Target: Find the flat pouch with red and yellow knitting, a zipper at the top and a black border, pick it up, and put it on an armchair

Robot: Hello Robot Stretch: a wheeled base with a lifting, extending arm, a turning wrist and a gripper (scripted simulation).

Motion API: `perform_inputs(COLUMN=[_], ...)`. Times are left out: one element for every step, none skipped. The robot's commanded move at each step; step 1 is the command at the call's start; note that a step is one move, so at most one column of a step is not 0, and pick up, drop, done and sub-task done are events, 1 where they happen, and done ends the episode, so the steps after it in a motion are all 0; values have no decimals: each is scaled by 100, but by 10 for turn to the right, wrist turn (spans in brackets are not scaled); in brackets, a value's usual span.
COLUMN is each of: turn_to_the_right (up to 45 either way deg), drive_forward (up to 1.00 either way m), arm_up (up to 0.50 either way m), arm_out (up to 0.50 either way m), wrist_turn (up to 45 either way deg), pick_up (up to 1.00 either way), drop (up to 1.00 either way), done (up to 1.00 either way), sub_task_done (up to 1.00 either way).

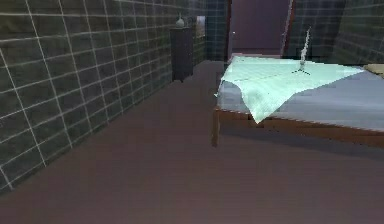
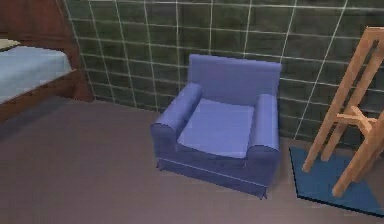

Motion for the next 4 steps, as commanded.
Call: perform_inputs(turn_to_the_right=[0,0,0,0], drive_forward=[100,100,100,70], arm_up=[0,0,0,0], arm_out=[0,0,0,0], wrist_turn=[0,0,0,0], pick_up=[0,0,0,0], drop=[0,0,0,0], done=[0,0,0,0], sub_task_done=[0,0,0,0])
